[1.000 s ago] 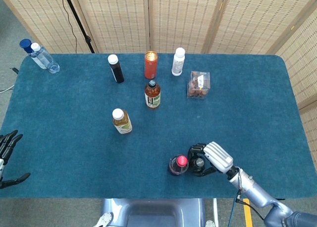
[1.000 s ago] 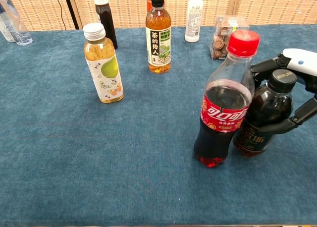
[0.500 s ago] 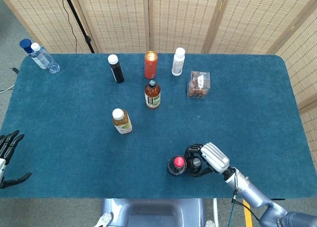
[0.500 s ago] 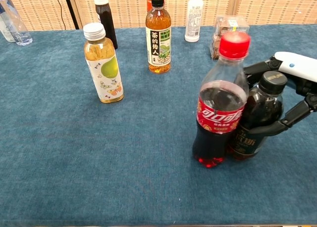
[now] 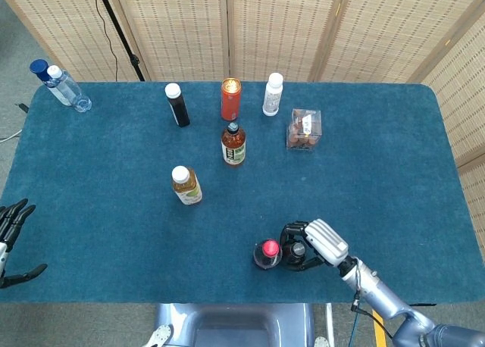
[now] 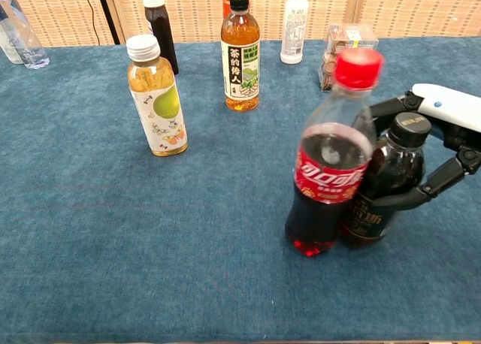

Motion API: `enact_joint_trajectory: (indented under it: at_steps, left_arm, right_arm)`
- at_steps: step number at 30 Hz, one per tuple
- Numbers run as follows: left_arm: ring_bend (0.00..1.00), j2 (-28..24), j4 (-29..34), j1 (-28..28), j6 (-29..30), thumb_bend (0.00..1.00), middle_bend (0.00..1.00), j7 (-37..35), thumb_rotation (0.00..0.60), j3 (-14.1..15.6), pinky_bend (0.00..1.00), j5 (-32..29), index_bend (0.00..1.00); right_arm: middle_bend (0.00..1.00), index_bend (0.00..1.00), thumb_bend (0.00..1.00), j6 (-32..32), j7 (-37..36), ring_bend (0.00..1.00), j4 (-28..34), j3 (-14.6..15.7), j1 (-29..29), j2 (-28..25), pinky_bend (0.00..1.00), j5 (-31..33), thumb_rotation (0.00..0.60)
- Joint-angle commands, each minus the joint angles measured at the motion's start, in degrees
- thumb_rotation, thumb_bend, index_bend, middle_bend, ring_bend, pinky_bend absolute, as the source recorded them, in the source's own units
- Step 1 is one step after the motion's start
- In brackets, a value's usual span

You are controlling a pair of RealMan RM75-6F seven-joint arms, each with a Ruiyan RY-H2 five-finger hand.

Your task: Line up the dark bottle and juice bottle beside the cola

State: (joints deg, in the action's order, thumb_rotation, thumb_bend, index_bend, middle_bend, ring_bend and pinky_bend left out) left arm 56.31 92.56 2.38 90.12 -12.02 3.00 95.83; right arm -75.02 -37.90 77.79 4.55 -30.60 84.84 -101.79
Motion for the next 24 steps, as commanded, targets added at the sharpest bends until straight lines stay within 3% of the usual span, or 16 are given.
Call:
enact_joint_trajectory:
  at_steps: [1,7,9,11,14,16,24]
  left_arm:
    - [0.00,0.0,0.0,0.1,-0.1,0.00,0.00,-0.1,0.600,0.0,0.00,0.0,0.00]
    - [0.00,0.0,0.0,0.0,0.0,0.00,0.00,-0.1,0.600,0.1,0.00,0.2,0.00]
    - [0.00,0.0,0.0,0.0,0.0,0.00,0.00,-0.1,0.600,0.1,0.00,0.1,0.00]
    - [0.00,-0.1,0.0,0.0,-0.1,0.00,0.00,-0.2,0.600,0.1,0.00,0.2,0.00]
    - [0.00,-0.1,0.0,0.0,-0.1,0.00,0.00,-0.1,0.600,0.2,0.00,0.3,0.00]
    - [0.00,-0.1,0.0,0.0,-0.1,0.00,0.00,-0.1,0.600,0.2,0.00,0.3,0.00]
    - [0.00,-0.1,0.0,0.0,0.1,0.00,0.00,-0.2,0.600,0.2,0.00,0.4,0.00]
  right_arm:
    - [0.49,0.48,0.54,-0.8,-1.5,0.55,-1.2,0.8,0.0,-0.1,0.74,-1.0,0.600]
    - [0.39,0.35,0.52,-1.8,-3.4,0.48,-3.3,1.8,0.0,0.0,0.73,-2.2,0.600]
    - [0.30,0.26,0.50,-2.0,-3.8,0.42,-3.9,2.3,-0.2,-0.1,0.65,-2.8,0.600]
    - [0.21,0.18,0.49,-2.2,-4.0,0.33,-4.0,2.7,-0.2,-0.6,0.48,-3.2,0.600]
    - [0.12,0.13,0.47,-2.4,-2.8,0.24,-3.2,2.9,0.3,-1.1,0.31,-2.7,0.600]
    - [0.09,0.11,0.44,-2.3,-1.8,0.20,-2.1,3.0,0.5,-1.7,0.25,-2.5,0.600]
    - [0.06,0.08,0.42,-2.8,1.2,0.16,0.2,2.5,1.5,-2.9,0.20,-1.0,0.600]
